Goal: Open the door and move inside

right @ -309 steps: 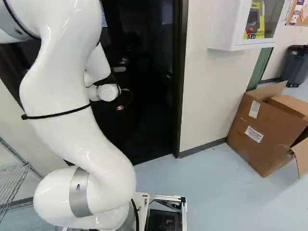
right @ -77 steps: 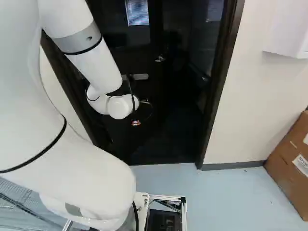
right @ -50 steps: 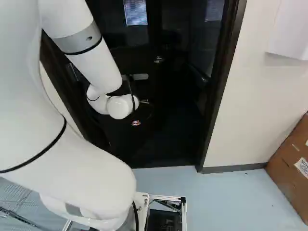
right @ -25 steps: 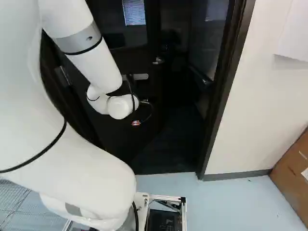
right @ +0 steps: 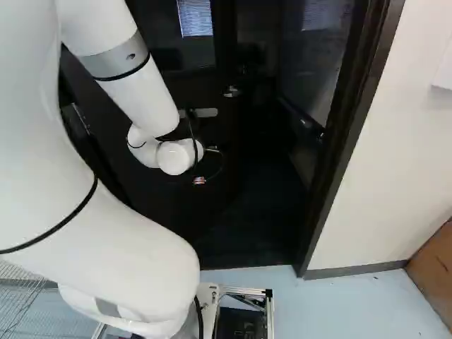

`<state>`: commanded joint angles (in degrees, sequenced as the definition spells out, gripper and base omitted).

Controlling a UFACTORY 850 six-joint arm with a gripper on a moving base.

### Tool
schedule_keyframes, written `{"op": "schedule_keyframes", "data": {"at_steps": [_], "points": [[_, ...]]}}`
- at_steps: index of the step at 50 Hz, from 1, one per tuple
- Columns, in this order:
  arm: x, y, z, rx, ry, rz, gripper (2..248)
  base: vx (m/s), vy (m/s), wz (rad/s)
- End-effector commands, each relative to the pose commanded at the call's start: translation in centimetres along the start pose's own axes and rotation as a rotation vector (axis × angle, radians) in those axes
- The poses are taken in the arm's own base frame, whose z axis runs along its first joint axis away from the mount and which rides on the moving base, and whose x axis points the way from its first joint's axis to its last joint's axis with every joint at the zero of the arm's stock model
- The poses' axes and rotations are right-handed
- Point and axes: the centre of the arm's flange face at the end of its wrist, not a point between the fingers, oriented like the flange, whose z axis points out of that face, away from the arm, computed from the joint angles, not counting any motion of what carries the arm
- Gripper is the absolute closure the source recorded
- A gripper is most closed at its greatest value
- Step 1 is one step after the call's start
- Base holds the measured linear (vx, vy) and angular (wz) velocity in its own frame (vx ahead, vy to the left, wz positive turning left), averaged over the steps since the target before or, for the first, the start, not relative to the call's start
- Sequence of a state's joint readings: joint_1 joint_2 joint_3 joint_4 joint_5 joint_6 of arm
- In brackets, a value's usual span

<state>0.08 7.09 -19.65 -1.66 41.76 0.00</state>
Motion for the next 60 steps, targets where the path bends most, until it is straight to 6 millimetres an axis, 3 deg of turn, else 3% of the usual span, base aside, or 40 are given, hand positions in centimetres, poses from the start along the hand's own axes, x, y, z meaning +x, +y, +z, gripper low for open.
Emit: {"op": "schedule_keyframes", "data": {"at_steps": [37,60], "points": [[0.0,0.0,0.0,0.0,0.0,0.0,3,0.166,0.06,-0.026],[0.8,-0.2,1.8,0.007,-0.002,-0.003,3,0.025,0.008,-0.006]]}}
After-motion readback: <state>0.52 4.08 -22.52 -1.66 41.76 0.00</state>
